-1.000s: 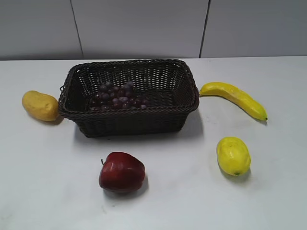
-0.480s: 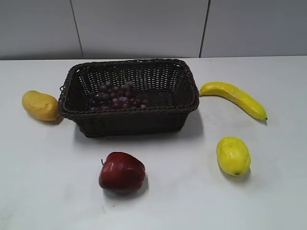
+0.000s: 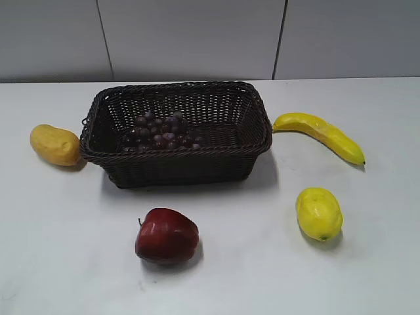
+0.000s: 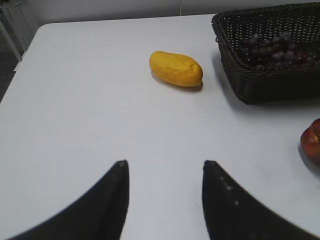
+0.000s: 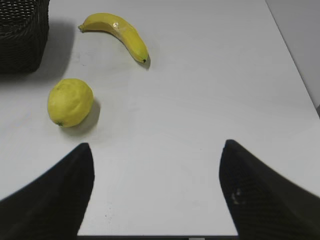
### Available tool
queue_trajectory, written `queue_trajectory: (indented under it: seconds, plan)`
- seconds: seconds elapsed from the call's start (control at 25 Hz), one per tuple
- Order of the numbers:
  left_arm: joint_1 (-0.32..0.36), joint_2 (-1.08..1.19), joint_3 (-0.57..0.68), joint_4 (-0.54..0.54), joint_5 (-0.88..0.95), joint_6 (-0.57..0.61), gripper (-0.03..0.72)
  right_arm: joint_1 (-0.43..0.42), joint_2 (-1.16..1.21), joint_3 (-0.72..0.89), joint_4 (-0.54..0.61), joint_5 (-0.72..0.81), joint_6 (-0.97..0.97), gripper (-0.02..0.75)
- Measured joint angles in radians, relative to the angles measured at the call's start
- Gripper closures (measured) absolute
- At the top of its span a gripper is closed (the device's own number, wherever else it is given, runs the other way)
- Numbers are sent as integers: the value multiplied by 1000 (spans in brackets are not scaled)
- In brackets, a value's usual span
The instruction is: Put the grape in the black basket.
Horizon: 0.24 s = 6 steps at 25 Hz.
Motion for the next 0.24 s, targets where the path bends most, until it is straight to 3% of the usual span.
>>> queue_trajectory:
  seconds: [0.24]
  plan:
    - [0, 0, 0, 0, 0, 0, 248, 0, 0, 0, 0, 0, 0, 145]
